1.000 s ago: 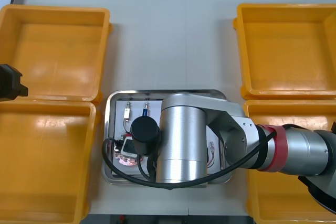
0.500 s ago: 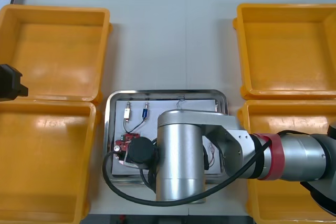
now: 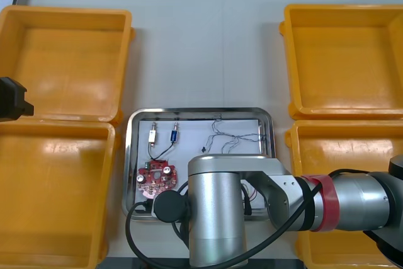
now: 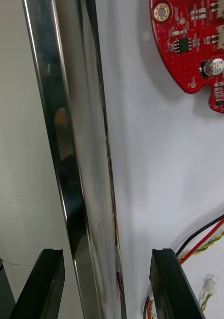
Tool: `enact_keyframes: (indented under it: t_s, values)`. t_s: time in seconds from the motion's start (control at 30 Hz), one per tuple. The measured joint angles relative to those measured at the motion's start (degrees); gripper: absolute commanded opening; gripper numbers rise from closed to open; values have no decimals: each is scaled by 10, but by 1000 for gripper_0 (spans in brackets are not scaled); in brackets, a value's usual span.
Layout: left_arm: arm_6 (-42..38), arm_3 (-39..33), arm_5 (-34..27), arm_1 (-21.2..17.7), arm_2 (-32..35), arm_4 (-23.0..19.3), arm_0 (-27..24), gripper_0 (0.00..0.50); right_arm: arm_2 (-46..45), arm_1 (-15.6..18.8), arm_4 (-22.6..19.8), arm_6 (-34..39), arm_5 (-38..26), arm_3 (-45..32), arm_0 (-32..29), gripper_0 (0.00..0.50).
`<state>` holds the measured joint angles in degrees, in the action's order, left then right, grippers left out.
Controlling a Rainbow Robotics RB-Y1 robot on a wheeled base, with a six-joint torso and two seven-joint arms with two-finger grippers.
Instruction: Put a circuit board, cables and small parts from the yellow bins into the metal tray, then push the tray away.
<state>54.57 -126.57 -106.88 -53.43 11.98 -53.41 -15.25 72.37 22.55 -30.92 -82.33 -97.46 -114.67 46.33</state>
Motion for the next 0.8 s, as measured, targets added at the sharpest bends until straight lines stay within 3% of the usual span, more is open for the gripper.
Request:
enact_keyframes:
  t_s: [0.8]
  values:
    - [2, 0, 0, 0, 0, 0, 0, 500, 9, -19, 44, -4, 6, 26, -36, 500]
